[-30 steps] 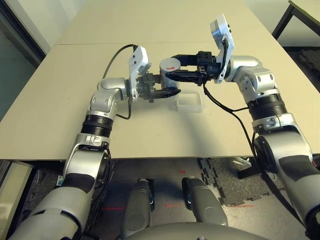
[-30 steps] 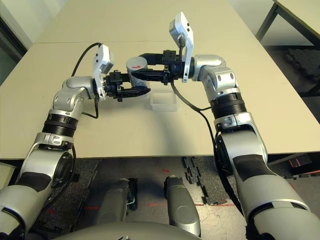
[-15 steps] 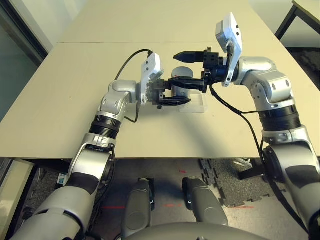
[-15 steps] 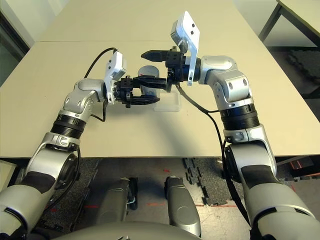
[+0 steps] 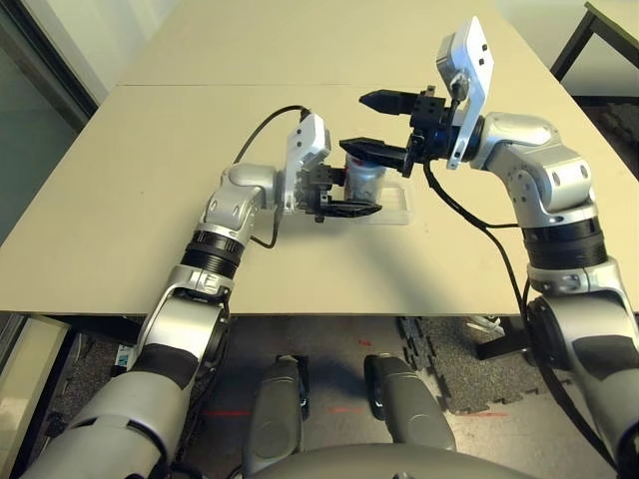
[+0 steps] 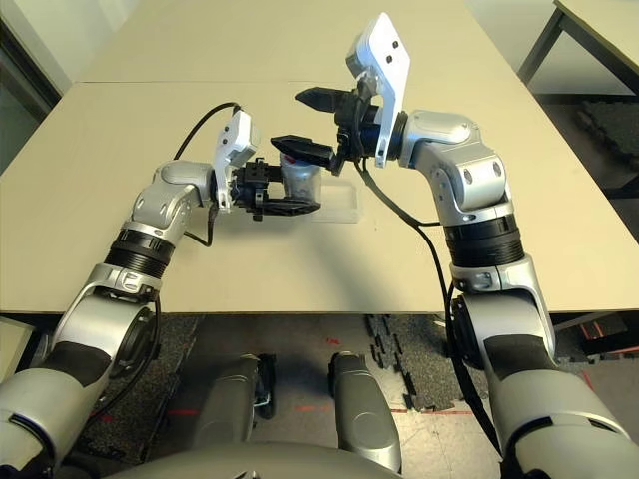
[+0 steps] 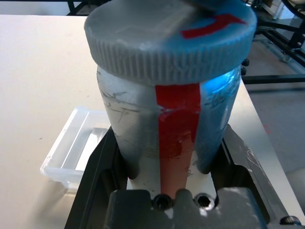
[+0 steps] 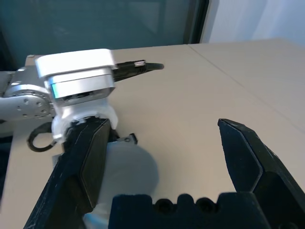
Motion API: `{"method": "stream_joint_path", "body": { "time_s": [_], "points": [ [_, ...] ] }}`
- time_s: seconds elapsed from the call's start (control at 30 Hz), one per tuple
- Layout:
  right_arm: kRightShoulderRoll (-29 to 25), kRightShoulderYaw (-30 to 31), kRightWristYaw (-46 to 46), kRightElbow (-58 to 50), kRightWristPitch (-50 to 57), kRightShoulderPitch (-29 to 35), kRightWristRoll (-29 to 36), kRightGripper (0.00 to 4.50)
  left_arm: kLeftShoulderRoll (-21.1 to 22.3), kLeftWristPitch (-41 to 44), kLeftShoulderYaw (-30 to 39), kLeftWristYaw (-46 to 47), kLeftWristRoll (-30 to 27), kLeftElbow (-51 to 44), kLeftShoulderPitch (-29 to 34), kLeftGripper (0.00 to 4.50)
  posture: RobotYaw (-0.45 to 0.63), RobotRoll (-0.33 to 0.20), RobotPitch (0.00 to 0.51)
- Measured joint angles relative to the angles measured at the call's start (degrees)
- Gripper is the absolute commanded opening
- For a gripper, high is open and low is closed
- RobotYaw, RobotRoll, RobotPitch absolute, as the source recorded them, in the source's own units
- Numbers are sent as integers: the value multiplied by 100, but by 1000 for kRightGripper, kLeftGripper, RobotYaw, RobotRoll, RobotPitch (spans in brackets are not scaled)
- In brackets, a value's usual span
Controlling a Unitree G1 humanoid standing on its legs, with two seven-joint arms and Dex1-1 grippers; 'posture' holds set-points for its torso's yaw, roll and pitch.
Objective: Pour the medicine from the bottle into the box.
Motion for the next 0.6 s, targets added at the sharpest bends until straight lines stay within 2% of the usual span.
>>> {"method": "stream_joint_path", "body": {
  "time_s": [0.3,0.6],
  "points": [
    [-167,7,-78,-602,804,117,281,4500,161,-580,41,25,53,664,-177,2503,-195,0,127],
    [-183,18,-170,-641,895,134,297,4500,124,-845,28,-49,80,688,-291,2503,-193,0,125]
  ]
}}
